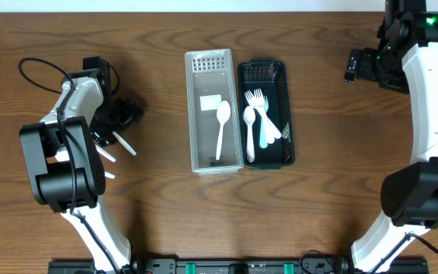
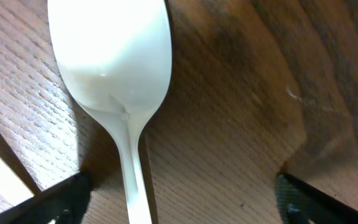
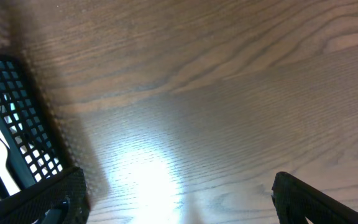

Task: Pack container
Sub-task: 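Lift the second spoon with the left gripper toward the white basket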

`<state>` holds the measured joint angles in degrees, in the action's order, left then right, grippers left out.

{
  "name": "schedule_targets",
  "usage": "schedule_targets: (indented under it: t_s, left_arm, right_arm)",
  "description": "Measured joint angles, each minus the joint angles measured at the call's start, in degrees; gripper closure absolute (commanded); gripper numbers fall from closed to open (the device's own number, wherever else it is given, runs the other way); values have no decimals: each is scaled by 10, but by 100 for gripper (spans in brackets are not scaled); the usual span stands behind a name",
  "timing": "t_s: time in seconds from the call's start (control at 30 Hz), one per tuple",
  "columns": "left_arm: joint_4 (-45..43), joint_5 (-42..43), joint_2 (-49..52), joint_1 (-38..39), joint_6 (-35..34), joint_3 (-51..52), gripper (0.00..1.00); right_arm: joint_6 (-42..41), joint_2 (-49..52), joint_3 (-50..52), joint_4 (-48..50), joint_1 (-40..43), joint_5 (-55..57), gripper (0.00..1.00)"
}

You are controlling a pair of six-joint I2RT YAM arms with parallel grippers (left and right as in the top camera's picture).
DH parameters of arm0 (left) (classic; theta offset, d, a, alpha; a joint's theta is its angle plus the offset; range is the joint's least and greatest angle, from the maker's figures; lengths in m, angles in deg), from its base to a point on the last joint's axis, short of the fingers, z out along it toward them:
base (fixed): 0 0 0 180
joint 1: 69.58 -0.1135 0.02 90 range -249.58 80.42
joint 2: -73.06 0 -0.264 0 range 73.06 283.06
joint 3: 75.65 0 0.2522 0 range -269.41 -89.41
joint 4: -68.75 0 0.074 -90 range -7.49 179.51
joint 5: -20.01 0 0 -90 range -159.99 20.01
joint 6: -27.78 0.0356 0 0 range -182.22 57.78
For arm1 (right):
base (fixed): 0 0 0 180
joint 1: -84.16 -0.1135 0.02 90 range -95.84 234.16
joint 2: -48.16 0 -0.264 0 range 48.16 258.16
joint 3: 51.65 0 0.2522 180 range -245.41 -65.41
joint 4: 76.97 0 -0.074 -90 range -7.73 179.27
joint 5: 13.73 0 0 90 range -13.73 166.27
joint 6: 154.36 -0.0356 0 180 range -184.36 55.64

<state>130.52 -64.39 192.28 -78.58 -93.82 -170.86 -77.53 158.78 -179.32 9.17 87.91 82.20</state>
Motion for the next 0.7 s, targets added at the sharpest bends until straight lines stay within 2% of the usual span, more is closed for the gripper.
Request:
schedule_targets:
  t_s: [0.07,0.13,0.2,0.3,0.5,0.7]
  left_arm:
    - [0,0,0,0,-1,0,32]
    - [0,0,0,0,0,0,50]
    - [0,1,0,0,0,0,62]
    - [0,2,0,0,0,0,74]
    - [0,3,0,0,1,0,78]
    - [0,4,0,0,0,0,89]
  right_arm:
    - [0,0,0,0,0,0,1]
    - [0,0,0,0,0,0,1]
    - [0,0,0,0,0,0,1]
    - [0,0,0,0,0,0,1]
    - [0,0,0,0,0,0,1]
    - [0,0,0,0,0,0,1]
